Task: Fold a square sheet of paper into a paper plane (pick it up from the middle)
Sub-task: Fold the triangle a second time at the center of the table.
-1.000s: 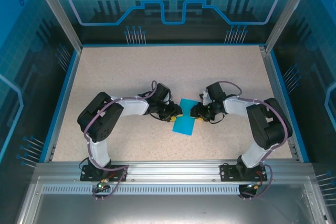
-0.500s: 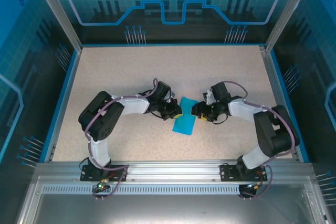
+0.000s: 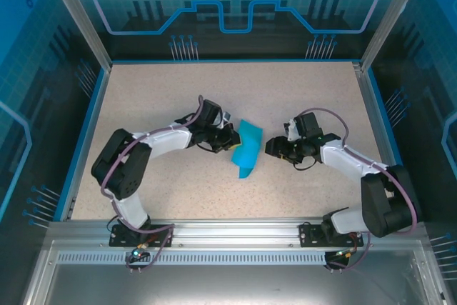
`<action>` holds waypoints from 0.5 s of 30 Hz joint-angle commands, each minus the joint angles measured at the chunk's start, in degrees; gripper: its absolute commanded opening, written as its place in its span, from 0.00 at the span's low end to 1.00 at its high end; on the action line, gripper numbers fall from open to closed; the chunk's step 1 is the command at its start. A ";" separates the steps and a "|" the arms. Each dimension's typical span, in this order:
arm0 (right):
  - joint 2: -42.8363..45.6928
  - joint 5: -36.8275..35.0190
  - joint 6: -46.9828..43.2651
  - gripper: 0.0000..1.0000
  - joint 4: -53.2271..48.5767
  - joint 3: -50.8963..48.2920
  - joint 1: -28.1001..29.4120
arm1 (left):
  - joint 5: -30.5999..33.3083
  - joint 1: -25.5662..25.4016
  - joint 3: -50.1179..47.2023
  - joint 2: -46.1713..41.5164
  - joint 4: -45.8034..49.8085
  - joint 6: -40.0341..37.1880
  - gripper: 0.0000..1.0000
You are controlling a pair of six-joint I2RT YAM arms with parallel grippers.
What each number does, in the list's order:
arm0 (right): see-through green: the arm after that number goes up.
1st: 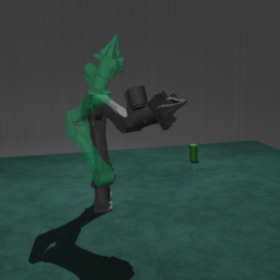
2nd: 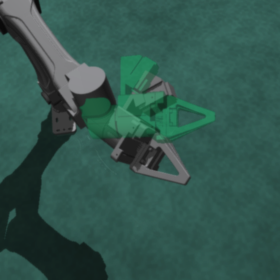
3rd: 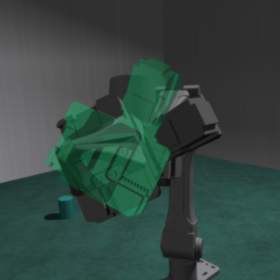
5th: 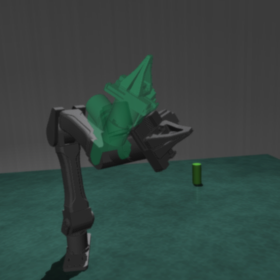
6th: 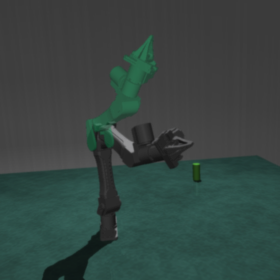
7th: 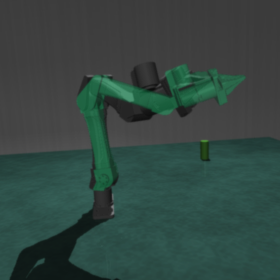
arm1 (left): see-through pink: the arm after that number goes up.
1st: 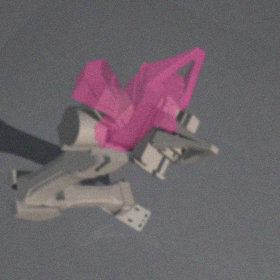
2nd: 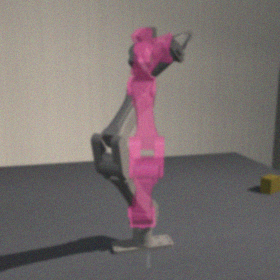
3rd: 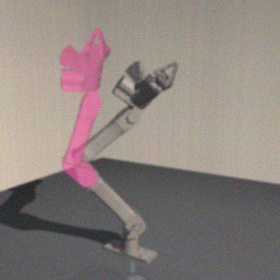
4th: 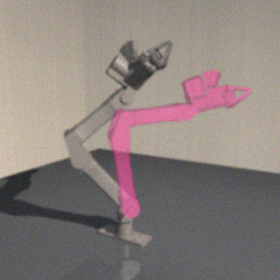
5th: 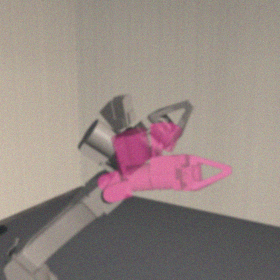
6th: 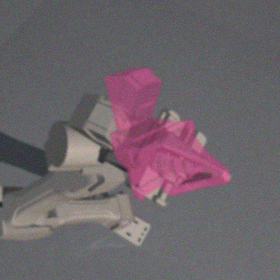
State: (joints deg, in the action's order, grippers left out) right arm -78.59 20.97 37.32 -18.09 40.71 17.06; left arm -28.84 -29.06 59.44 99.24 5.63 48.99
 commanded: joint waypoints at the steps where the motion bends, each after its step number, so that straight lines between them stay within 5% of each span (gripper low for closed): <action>1: 2.22 -1.03 0.38 0.64 -2.41 -0.26 -0.50 | -1.35 2.48 2.60 -6.72 8.39 -3.60 0.00; 8: 3.26 -1.79 0.71 0.65 -2.79 0.15 -0.47 | 0.56 4.63 8.72 -12.26 21.51 -7.92 0.04; 15: 3.24 -1.67 1.44 0.65 -1.96 -0.50 -0.35 | -1.22 4.30 7.97 -9.73 18.56 -7.61 0.04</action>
State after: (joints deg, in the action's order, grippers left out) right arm -76.27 19.66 37.76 -19.49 40.56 17.06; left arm -28.38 -24.53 68.20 87.66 22.90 43.03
